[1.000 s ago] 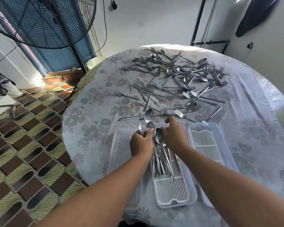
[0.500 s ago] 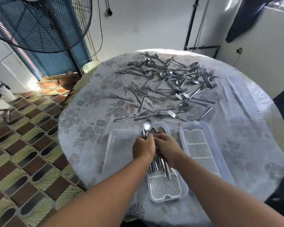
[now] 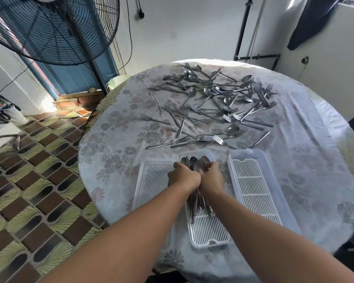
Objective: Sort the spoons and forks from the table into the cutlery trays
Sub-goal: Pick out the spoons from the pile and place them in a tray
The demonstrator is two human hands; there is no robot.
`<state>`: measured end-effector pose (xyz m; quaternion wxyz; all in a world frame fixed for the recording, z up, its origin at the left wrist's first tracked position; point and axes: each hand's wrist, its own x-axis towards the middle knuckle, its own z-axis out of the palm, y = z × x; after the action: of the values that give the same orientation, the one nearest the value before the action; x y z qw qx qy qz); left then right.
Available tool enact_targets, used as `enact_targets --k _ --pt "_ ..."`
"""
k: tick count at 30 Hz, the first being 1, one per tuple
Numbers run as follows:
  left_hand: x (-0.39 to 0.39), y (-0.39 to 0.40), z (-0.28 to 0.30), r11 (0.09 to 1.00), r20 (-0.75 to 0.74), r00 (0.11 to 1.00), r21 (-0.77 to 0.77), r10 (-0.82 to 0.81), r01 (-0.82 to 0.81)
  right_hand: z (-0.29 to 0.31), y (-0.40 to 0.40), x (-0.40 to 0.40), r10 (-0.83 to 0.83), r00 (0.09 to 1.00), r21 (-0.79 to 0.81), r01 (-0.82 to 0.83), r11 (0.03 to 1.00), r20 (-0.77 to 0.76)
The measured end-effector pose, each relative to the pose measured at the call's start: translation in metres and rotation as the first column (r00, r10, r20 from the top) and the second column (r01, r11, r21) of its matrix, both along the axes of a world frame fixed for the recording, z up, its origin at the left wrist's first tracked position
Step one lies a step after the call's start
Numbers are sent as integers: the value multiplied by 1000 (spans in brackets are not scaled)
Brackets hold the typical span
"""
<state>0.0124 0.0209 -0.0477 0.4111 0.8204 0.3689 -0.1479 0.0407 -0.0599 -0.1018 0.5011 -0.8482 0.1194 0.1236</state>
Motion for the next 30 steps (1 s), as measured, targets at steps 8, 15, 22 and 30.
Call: enact_targets --k 8,15,22,30 --pt "2 5 2 998 147 989 -60 34 -26 -4 -4 -10 408 901 -289 -356 889 144" --pt "0 0 -17 996 353 934 85 -50 21 17 -20 -4 637 742 -697 -344 629 209" --pt "-5 -1 -22 880 300 941 474 -155 -6 9 -32 -2 651 758 -874 -288 391 41" --pt "2 4 -30 729 178 936 676 -305 109 3 -32 0 698 716 -882 -323 345 11"
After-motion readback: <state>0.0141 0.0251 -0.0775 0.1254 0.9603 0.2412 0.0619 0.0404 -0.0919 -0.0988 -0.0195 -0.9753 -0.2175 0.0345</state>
